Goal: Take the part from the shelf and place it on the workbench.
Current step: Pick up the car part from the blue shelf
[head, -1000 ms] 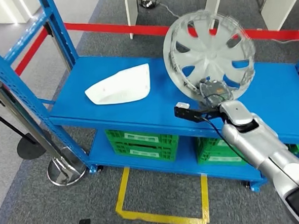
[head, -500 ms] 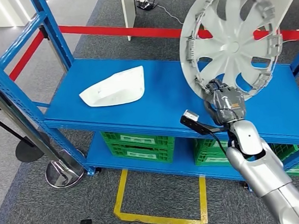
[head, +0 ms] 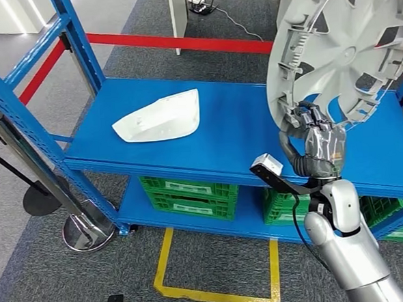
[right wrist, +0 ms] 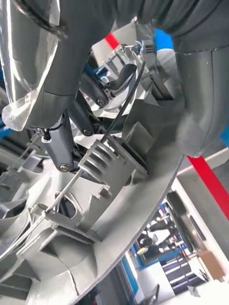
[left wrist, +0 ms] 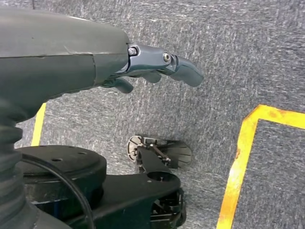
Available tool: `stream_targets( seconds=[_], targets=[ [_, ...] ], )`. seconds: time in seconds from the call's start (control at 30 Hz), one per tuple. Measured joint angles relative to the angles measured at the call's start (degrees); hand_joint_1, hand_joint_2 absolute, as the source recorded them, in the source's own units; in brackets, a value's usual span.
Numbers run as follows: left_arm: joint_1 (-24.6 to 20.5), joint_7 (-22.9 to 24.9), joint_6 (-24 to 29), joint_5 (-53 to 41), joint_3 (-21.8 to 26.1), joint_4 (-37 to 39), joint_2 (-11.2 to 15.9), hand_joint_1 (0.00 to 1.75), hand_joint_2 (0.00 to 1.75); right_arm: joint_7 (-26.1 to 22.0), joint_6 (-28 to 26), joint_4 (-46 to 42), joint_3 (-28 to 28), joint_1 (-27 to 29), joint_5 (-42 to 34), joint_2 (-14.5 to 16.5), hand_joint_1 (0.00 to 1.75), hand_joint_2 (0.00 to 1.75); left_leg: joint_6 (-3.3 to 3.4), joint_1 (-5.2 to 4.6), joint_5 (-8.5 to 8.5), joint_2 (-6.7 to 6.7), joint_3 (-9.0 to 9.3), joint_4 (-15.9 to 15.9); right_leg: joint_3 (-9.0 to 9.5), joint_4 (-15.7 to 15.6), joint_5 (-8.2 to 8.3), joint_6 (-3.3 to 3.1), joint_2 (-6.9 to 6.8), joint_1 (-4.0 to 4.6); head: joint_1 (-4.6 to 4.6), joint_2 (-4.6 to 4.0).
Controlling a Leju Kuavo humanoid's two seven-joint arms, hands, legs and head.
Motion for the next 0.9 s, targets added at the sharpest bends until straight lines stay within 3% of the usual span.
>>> stream_targets(
  seconds=[0.07, 0.13, 0.23, 0.3, 0.33, 0.37, 0.43, 0.5, 0.57, 0.63, 0.7, 0.77, 0.8, 0.83, 0.9],
  targets=[
    [0.05, 0.04, 0.04, 0.0, 0.0, 0.01, 0.03, 0.0, 1.75, -0.02, -0.08, -0.38, -0.29, 0.44, -0.01, 0.27, 1.75, 1.75, -0.39, -0.01, -0.02, 0.0, -0.18, 0.2, 0.01, 0.03, 0.07, -0.92, 0.07, 0.09, 0.05, 0.0],
    [0.03, 0.34, 0.55, -0.07, 0.0, 0.0, 0.04, 0.0, 1.75, -0.39, -0.27, -0.74, -0.52, 0.66, -0.12, 0.47, 1.75, 1.75, -0.92, 0.12, -1.24, 0.06, -0.73, 1.7, 0.04, -0.03, 0.18, -1.64, 0.05, -0.03, -0.05, 0.0],
    [-0.07, 1.73, 2.75, -0.16, 0.0, 0.01, 0.06, 0.0, 1.75, -1.84, -1.25, -1.52, -0.72, 0.96, -0.32, 1.03, 1.75, 1.75, -1.68, 0.32, -6.38, 0.1, -4.72, 11.24, 0.06, -0.04, 0.32, -2.3, -0.03, -0.04, -0.29, 0.0],
    [-0.09, 2.45, 4.09, 0.03, 0.0, 0.0, 0.08, 0.0, 1.75, -2.99, -1.68, -2.12, -0.69, 1.33, -0.84, 1.38, 1.75, 1.75, -1.68, 0.35, -7.79, 0.1, -6.71, 16.01, 0.06, -0.01, 0.36, -2.37, -0.02, 0.09, -0.3, 0.0],
    [-0.13, 2.6, 4.52, 0.14, 0.0, 0.0, 0.09, 0.0, 1.75, -3.56, -1.65, -2.44, -0.64, 1.47, -1.48, 1.52, 1.75, 1.75, -1.48, 0.33, -6.87, 0.1, -6.38, 15.4, 0.07, -0.01, 0.37, -2.38, 0.01, 0.18, -0.3, 0.0],
    [-0.2, 2.64, 4.8, 0.21, 0.0, 0.0, 0.09, 0.0, 1.75, -4.19, -1.44, -2.73, -0.59, 1.54, -2.37, 1.64, 1.75, 1.75, -1.14, 0.27, -5.09, 0.09, -5.11, 12.77, 0.1, -0.01, 0.38, -2.38, 0.03, 0.29, -0.3, 0.0],
    [-0.4, 2.64, 5.19, 0.36, 0.01, 0.0, 0.1, 0.0, 1.75, -5.28, 0.0, -3.16, -0.46, 1.38, -4.82, 1.79, 1.75, 1.75, -0.17, -0.02, -1.54, 0.05, -1.53, 5.16, 0.08, 0.0, 0.45, -2.3, 0.05, 0.51, -0.26, 0.0],
    [-0.56, 2.58, 5.45, 0.63, 0.06, 0.01, 0.11, 0.0, 1.75, -6.41, 2.8, -3.29, -0.14, 0.8, -8.07, 1.81, 1.75, 1.75, 0.45, -0.38, -0.31, 0.02, 0.26, 1.01, -0.2, 0.0, 0.71, -1.89, 0.07, 0.56, -0.24, 0.0],
    [-0.65, 2.33, 5.83, 0.96, 0.13, 0.01, 0.12, 0.0, 1.75, -7.76, 5.58, -3.26, 0.53, 0.21, -11.89, 1.79, 1.75, 1.75, 0.7, -0.47, -0.09, 0.02, 0.22, 0.35, -0.48, -0.21, 1.13, -1.16, 0.06, 0.48, -0.24, 0.0],
    [-0.74, 2.02, 6.13, 1.23, 0.2, 0.0, 0.08, 0.0, 1.75, -9.07, 7.26, -3.22, 1.28, -0.11, -14.81, 1.63, 1.75, 1.75, 1.18, -0.25, 0.72, 0.11, 0.09, -0.57, -1.13, 0.39, 0.01, -0.6, 0.0, 0.45, -0.16, 0.0],
    [-0.86, 1.85, 6.23, 1.36, 0.24, 0.01, -0.01, 0.0, 1.75, -9.95, 7.92, -3.17, 2.05, -0.55, -16.04, 1.38, 1.75, 1.75, 1.67, -0.1, 1.56, 0.18, -0.4, -1.17, -2.9, 4.93, -3.77, -0.38, 0.0, 0.45, -0.08, 0.0],
    [-0.87, 1.78, 6.34, 1.39, 0.27, 0.01, -0.05, 0.0, 1.75, -10.31, 8.1, -3.13, 2.73, -0.99, -16.47, 1.17, 1.75, 1.75, 1.86, -0.2, 2.15, 0.17, -1.23, -1.12, -5.06, 12.11, -7.79, -0.15, 0.02, 0.45, -0.06, 0.0],
    [-0.84, 1.77, 6.4, 1.39, 0.3, 0.01, -0.05, 0.0, 1.75, -10.33, 8.13, -3.1, 2.95, -1.08, -16.58, 1.09, 1.75, 1.75, 1.84, -0.24, 2.48, 0.17, -1.66, -1.09, -5.39, 14.26, -8.61, -0.03, 0.0, 0.44, -0.07, 0.0],
    [-0.83, 1.75, 6.45, 1.4, 0.32, 0.01, -0.04, 0.0, 1.75, -10.33, 8.16, -3.08, 3.13, -1.14, -16.7, 1.03, 1.75, 1.75, 1.76, -0.25, 2.82, 0.17, -2.08, -1.04, -4.72, 14.33, -8.36, 0.06, -0.02, 0.43, -0.06, 0.0],
    [-0.85, 1.68, 6.55, 1.47, 0.37, 0.01, -0.06, 0.0, 1.75, -10.33, 8.24, -3.0, 3.49, -1.34, -16.97, 0.93, 1.75, 1.75, 1.46, -0.21, 3.43, 0.17, -2.92, -0.81, -0.32, 8.28, -5.59, 0.12, -0.08, 0.39, -0.04, 0.0]
  ],
)
